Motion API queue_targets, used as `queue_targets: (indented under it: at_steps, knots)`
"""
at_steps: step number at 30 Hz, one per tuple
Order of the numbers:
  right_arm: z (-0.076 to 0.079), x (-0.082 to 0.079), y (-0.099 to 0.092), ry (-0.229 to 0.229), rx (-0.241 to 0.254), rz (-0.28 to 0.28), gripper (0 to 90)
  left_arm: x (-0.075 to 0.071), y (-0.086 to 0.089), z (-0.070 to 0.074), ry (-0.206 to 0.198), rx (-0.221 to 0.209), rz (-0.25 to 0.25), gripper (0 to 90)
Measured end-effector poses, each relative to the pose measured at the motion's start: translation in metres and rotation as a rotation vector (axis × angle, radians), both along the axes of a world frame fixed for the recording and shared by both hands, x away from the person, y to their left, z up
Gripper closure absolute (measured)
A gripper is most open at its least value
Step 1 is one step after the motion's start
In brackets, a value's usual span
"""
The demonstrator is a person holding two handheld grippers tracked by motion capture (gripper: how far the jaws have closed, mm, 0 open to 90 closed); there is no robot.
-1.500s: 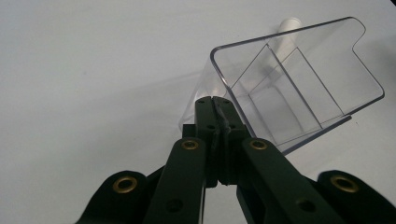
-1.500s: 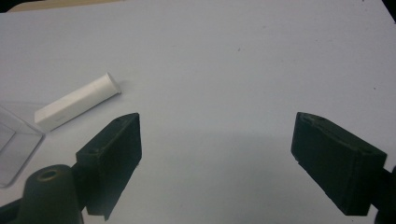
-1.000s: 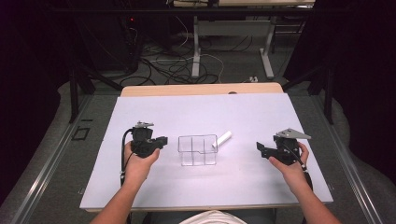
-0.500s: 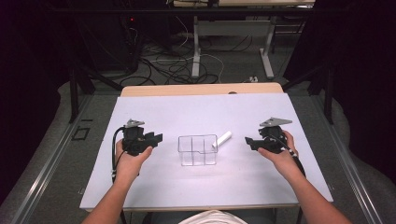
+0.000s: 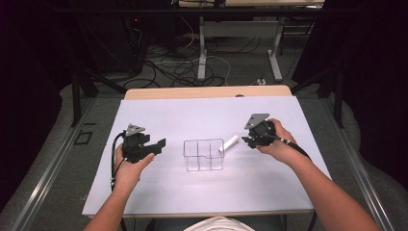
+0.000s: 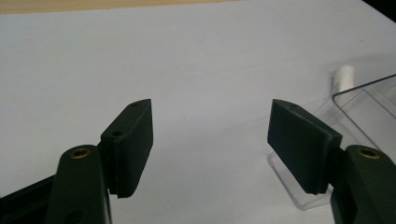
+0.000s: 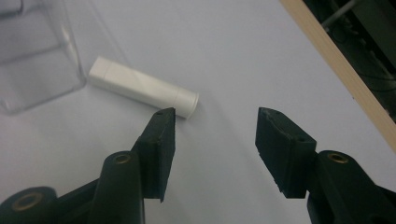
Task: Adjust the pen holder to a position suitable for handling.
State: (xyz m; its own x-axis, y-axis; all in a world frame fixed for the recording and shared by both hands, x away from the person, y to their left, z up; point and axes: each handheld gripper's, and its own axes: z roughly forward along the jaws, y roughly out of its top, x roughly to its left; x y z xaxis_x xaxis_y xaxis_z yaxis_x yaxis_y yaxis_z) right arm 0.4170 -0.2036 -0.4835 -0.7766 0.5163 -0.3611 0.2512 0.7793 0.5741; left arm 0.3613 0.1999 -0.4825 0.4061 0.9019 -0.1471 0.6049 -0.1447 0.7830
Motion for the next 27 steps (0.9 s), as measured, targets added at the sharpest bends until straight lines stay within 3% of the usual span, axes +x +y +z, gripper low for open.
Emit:
queue_targets:
  at_steps: [3, 7, 10, 11, 14, 15, 16, 17, 18, 20, 23, 25, 26, 27]
  knots:
    - [-0.004, 0.001, 0.011, -0.002, -0.115, 0.086, 48.4, -0.002, 0.001, -0.001, -0.029, 0.016, -0.007, 29.0]
    - [-0.006, 0.005, 0.019, -0.053, -0.234, 0.221, 45.7, -0.005, 0.002, -0.001, -0.067, 0.045, -0.002, 26.7]
    - [-0.007, 0.005, 0.023, -0.069, -0.270, 0.270, 43.5, -0.007, 0.001, -0.002, -0.086, 0.084, -0.006, 24.7]
    - [-0.006, 0.005, 0.025, -0.079, -0.305, 0.298, 43.0, -0.008, 0.000, -0.002, -0.082, 0.078, -0.005, 24.8]
    - [-0.007, 0.006, 0.029, -0.145, -0.356, 0.383, 42.0, -0.008, 0.003, -0.003, -0.078, 0.090, 0.001, 24.7]
    - [-0.006, 0.005, 0.031, -0.140, -0.395, 0.398, 42.0, -0.008, 0.004, -0.003, -0.070, 0.086, 0.002, 23.9]
    - [-0.002, 0.004, 0.032, -0.107, -0.450, 0.402, 41.8, -0.008, 0.006, -0.004, -0.070, 0.077, 0.010, 22.6]
    - [-0.011, 0.006, 0.033, -0.197, -0.361, 0.423, 41.6, -0.008, 0.007, -0.006, -0.066, 0.056, 0.018, 21.2]
    - [-0.005, 0.006, 0.035, -0.149, -0.433, 0.432, 41.6, -0.008, 0.009, -0.006, -0.068, 0.054, 0.017, 19.5]
    - [-0.005, 0.007, 0.038, -0.151, -0.438, 0.444, 40.9, -0.007, 0.012, -0.008, -0.058, 0.050, 0.016, 16.2]
    - [-0.005, 0.010, 0.041, -0.161, -0.399, 0.426, 37.3, -0.006, 0.012, -0.011, -0.074, 0.042, 0.040, 15.3]
    - [-0.003, 0.012, 0.042, -0.123, -0.403, 0.418, 40.5, -0.006, 0.012, -0.012, -0.068, 0.058, 0.028, 13.9]
    - [-0.005, 0.016, 0.042, -0.119, -0.395, 0.458, 40.9, -0.006, 0.012, -0.013, -0.071, 0.052, 0.034, 12.2]
    - [-0.007, 0.016, 0.042, -0.123, -0.399, 0.444, 38.5, -0.005, 0.012, -0.014, -0.068, 0.052, 0.026, 10.8]
